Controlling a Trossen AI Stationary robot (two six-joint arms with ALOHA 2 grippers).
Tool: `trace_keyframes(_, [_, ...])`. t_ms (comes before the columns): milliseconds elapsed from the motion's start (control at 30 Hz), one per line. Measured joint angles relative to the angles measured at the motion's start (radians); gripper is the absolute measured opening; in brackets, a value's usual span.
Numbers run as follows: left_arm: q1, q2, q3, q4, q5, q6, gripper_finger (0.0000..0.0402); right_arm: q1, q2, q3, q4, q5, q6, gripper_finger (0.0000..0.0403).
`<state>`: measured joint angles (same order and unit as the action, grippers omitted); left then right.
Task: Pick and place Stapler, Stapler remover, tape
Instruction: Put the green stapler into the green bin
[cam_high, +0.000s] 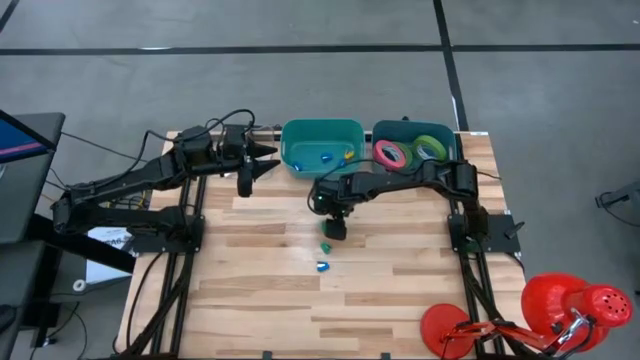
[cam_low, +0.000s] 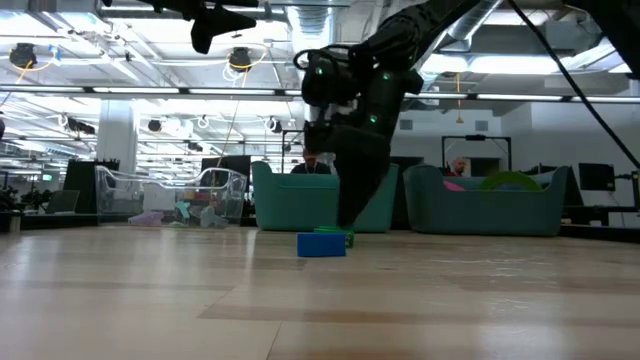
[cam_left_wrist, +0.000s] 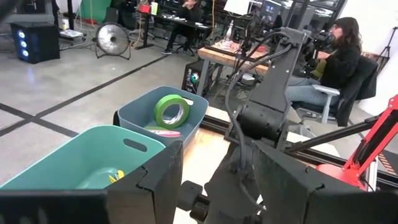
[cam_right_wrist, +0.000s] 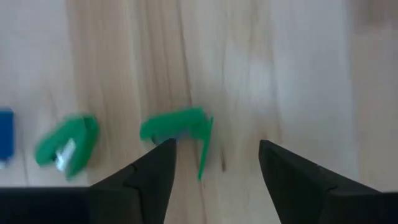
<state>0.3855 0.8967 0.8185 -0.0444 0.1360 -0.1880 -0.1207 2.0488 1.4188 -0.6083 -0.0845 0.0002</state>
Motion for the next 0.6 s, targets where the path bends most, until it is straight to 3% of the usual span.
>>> trace_keyframes(600, [0.000,0.000,0.000,0.000,0.000,0.030,0.0181,-0.019,0.001,-0.001,-0.019,-0.023,-0.037,0.0162])
